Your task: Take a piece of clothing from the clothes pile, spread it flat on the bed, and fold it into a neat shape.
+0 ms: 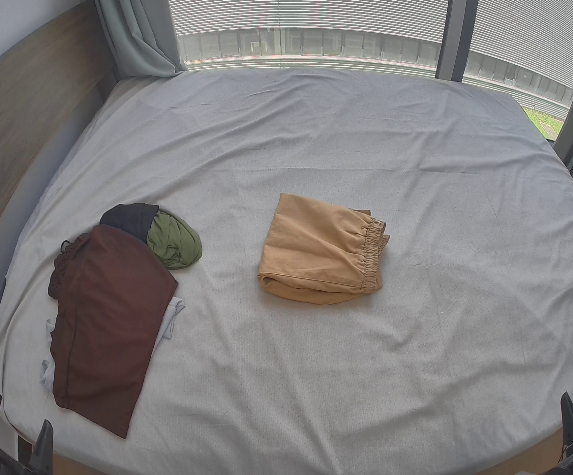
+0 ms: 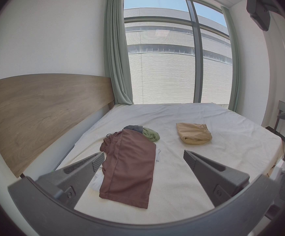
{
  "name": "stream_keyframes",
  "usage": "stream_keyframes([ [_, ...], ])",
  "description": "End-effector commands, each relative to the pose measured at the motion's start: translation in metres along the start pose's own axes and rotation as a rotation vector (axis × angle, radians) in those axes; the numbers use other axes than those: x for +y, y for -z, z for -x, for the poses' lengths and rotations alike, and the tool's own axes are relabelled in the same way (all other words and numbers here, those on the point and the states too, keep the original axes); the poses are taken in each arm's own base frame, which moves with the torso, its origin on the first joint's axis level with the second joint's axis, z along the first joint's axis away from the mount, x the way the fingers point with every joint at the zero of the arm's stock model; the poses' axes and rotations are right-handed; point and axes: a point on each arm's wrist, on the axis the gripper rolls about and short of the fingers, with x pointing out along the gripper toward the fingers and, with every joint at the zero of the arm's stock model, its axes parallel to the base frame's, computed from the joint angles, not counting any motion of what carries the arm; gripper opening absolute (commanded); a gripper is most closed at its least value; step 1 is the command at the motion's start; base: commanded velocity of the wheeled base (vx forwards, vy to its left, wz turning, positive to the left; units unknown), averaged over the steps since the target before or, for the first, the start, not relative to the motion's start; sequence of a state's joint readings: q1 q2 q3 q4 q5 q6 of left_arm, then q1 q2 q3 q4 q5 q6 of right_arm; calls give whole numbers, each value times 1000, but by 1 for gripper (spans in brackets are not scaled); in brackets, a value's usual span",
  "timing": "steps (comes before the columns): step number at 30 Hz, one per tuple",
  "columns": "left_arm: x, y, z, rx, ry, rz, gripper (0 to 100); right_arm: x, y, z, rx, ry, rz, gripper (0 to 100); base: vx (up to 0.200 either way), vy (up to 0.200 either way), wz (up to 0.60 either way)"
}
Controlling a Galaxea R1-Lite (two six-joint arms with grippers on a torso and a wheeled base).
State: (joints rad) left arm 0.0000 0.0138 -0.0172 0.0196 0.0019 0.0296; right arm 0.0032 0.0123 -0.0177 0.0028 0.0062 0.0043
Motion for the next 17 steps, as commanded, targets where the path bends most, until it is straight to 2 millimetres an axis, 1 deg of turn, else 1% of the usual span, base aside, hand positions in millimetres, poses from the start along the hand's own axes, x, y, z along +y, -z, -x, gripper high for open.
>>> stream_keyframes([
  [1,0,2,0,-20,11,3,100,0,5,0,6,-18,12,100,0,0,0],
  [17,0,3,0,-18,5,20,100,0,5,0,6,-18,12,100,0,0,0],
])
